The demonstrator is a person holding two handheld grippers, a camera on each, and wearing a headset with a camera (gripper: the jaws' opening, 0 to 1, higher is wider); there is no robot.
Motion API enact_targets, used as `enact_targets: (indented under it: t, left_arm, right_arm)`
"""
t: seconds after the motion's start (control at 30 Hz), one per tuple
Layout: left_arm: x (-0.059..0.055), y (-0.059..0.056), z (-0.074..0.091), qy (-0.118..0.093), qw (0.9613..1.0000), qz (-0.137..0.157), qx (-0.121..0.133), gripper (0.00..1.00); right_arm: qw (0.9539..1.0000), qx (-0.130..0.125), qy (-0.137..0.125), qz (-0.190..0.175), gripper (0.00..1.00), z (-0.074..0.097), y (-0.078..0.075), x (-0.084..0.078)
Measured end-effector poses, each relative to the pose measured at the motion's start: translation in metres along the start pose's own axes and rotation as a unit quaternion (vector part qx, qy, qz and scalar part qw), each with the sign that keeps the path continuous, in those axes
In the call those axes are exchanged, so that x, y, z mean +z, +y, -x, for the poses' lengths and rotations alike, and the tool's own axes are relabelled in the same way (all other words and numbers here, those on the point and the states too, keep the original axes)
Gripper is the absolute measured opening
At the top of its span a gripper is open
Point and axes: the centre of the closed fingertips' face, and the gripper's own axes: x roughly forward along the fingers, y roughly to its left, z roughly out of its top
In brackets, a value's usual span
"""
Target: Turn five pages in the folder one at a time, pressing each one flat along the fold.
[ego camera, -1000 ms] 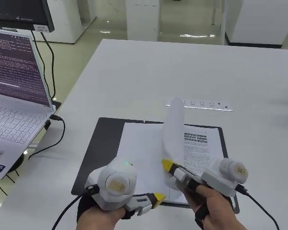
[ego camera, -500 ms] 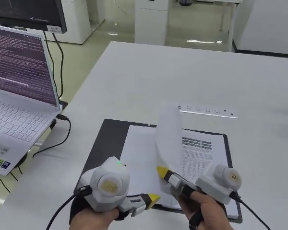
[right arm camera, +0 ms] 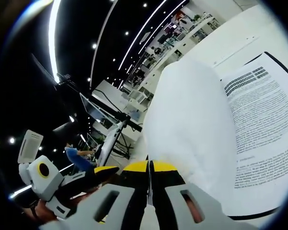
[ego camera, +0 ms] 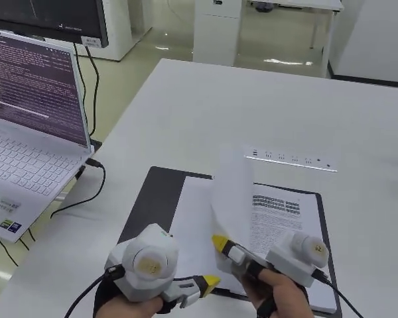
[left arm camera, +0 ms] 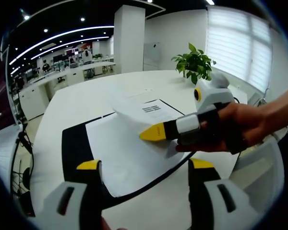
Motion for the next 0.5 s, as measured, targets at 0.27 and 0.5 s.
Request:
enact_targets:
  t: [0.27,0.5]
  left_arm:
    - [-0.004,0.010,0.004,-0.003,0.9999,0.011,0.004,0.72]
    - [-0.009,0.018,0.008,-0.003,0.9998,0.019,0.006,0.72]
  right_arm:
    - [0.9999,0.000,0.013,-0.008,0.00,-0.013,-0.001,-0.010]
    - [0.9996,0.002,0.018,-0.021,0.00,-0.027,0.001,-0.016]
